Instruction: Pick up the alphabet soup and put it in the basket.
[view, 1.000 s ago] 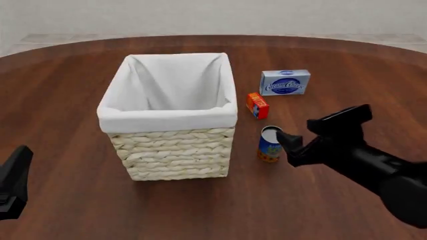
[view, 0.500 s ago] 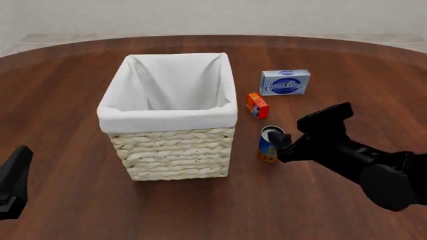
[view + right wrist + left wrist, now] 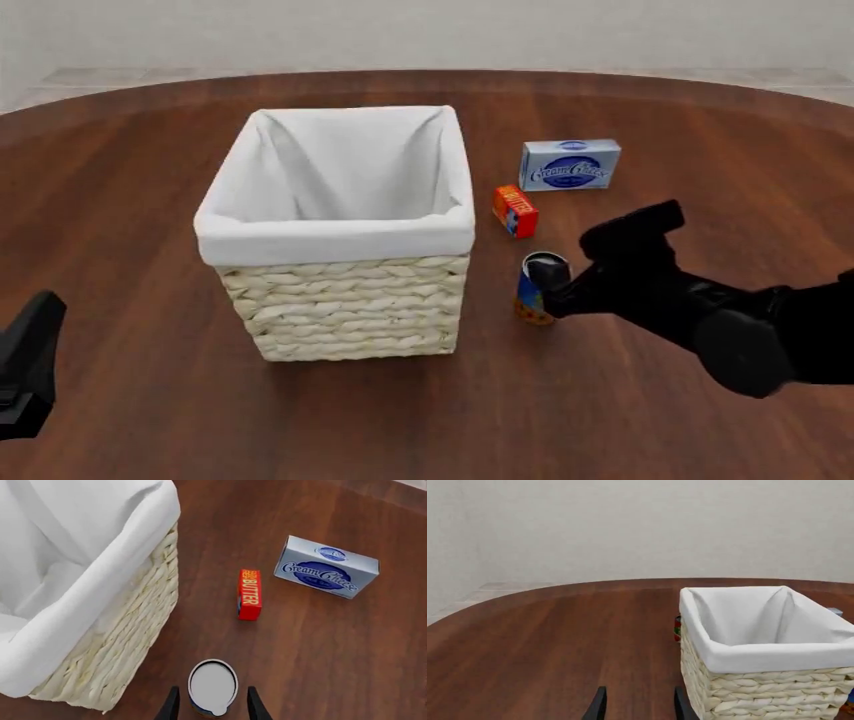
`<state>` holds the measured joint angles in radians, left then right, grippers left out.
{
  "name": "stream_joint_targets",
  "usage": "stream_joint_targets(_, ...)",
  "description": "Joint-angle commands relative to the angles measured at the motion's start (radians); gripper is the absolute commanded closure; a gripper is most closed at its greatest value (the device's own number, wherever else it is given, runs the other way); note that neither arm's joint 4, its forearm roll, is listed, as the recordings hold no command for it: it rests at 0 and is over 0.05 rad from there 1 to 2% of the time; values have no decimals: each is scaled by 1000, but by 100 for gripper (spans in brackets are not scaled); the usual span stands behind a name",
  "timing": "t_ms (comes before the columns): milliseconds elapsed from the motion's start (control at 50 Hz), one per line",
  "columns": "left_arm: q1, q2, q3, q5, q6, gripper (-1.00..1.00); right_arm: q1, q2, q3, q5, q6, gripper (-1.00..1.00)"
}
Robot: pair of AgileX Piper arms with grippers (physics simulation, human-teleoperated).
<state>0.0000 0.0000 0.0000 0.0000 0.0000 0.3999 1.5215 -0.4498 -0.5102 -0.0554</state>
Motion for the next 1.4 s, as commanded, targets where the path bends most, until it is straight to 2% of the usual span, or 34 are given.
stream_joint_targets(20,0,0,0,0,0,-100,-8,38,-26,3,-9,-100)
stream_joint_targets(340,0,0,0,0,0,-100,-16,80,-65,30,-10,-100)
stream_joint_targets(500,0,0,0,0,0,-100,22,96,-67,54,34,-100)
stream_joint_targets(1020,0,0,0,0,0,-100,2,123,-81,77,21,-100)
stream_joint_targets(1400,0,0,0,0,0,-100,-7,147,-90,105,42,-100)
